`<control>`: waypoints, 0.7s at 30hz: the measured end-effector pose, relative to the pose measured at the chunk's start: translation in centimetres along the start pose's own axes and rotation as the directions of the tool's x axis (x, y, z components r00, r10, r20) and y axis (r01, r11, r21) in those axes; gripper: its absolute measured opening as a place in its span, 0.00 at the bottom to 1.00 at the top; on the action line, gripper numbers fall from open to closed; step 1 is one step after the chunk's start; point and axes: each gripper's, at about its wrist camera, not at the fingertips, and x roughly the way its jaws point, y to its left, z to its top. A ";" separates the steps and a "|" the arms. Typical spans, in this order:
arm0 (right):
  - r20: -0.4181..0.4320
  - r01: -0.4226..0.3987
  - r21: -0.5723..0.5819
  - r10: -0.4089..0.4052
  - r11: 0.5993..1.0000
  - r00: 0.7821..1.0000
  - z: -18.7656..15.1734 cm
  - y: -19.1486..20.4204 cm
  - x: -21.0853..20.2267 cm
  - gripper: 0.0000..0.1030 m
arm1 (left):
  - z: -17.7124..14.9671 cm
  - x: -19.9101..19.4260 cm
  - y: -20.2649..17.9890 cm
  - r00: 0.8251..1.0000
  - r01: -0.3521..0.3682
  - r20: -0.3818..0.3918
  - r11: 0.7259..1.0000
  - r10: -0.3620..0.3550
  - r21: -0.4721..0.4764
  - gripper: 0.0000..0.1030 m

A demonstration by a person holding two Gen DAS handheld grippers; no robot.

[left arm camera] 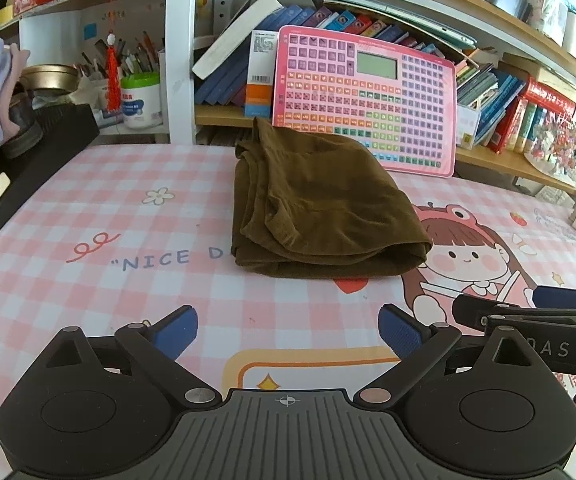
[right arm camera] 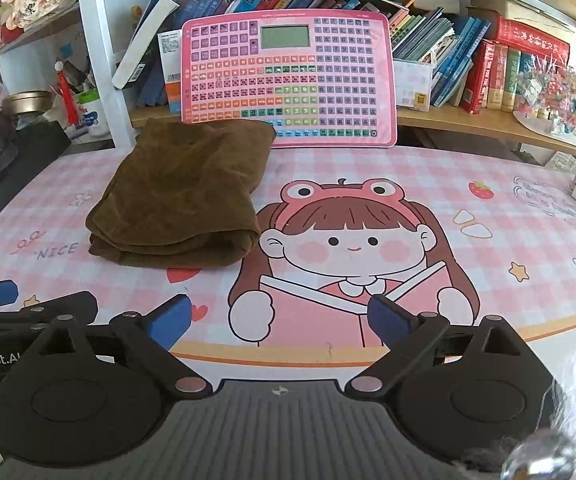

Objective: Fold clothes

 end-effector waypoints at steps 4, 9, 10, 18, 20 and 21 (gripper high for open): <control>0.000 0.005 0.003 -0.005 1.000 1.000 -0.1 -0.1 -0.2 0.96 | -0.1 0.0 0.1 1.000 -0.015 0.002 1.000 0.015 0.002 0.96; 0.000 0.013 0.001 -0.013 1.000 1.000 -0.3 -0.1 -0.3 0.98 | -0.2 -0.1 0.2 1.000 -0.027 0.006 1.000 0.027 0.014 0.96; 0.000 0.013 -0.001 -0.013 1.000 1.000 -0.3 0.0 -0.3 0.98 | -0.2 -0.2 0.2 1.000 -0.027 0.007 0.999 0.027 0.018 0.96; -0.002 0.016 -0.004 -0.016 1.000 1.000 -0.4 0.2 -0.4 0.98 | -0.4 -0.4 0.2 1.000 -0.019 0.014 0.999 0.019 0.029 0.96; -0.002 0.017 -0.005 -0.017 1.000 1.000 -0.5 0.2 -0.4 0.98 | -0.4 -0.4 0.2 1.000 -0.019 0.014 0.999 0.019 0.031 0.96; -0.001 0.016 -0.006 -0.016 1.000 1.000 -0.5 0.2 -0.4 0.98 | -0.4 -0.4 0.2 1.000 -0.019 0.013 0.999 0.019 0.031 0.96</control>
